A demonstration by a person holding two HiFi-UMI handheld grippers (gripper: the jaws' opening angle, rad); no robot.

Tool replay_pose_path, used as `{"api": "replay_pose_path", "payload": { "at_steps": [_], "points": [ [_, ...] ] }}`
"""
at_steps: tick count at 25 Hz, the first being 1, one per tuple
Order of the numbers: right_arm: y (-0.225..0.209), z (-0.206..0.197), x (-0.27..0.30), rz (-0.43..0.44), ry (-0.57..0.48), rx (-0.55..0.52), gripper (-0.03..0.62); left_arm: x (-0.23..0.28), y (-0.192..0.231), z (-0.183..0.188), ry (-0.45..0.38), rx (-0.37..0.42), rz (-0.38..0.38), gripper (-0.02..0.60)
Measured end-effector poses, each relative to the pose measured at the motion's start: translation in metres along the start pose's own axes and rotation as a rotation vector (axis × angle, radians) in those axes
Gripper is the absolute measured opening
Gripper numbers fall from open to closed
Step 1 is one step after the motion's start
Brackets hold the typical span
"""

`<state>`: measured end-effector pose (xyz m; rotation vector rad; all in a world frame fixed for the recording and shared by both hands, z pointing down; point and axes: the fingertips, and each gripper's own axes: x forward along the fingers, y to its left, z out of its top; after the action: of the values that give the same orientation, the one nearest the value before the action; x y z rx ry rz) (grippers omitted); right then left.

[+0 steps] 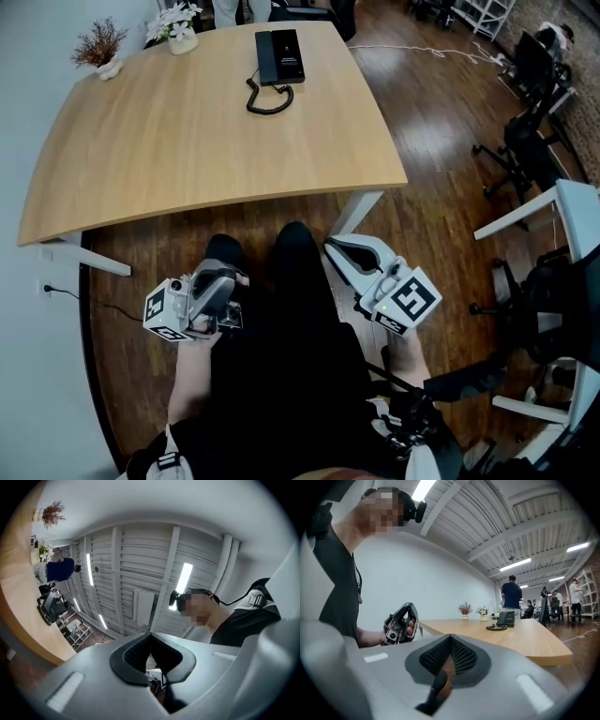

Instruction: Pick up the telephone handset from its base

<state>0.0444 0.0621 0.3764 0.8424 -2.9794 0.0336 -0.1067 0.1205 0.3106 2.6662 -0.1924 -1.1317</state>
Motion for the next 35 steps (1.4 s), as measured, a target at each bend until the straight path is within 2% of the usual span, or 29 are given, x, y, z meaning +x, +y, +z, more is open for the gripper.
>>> {"api": "replay_pose_path", "payload": {
  "at_steps": [8,15,20,23,28,35],
  "points": [
    [-0.051,0.009,0.024,-0.016,-0.017,-0.013,0.003,0.024,0.049,0.015,0.033,0.032,-0.028,0.002],
    [-0.089,0.03,0.041,-0.035,-0.062,-0.051,0.003,0.054,0.08,0.041,0.066,0.123,-0.082,0.002],
    [-0.114,0.052,0.053,-0.049,-0.118,-0.076,0.003,0.075,0.11,0.068,0.119,0.18,-0.1,0.002],
    [-0.13,0.06,0.064,-0.059,-0.135,-0.088,0.003,0.088,0.135,0.083,0.17,0.222,-0.077,0.002],
    [-0.149,0.064,0.092,-0.044,-0.112,-0.117,0.003,0.099,0.188,0.101,0.258,0.256,0.014,0.002],
    [-0.186,0.071,0.132,-0.047,-0.09,-0.151,0.003,0.112,0.266,0.125,0.288,0.234,0.124,0.002]
  ]
}}
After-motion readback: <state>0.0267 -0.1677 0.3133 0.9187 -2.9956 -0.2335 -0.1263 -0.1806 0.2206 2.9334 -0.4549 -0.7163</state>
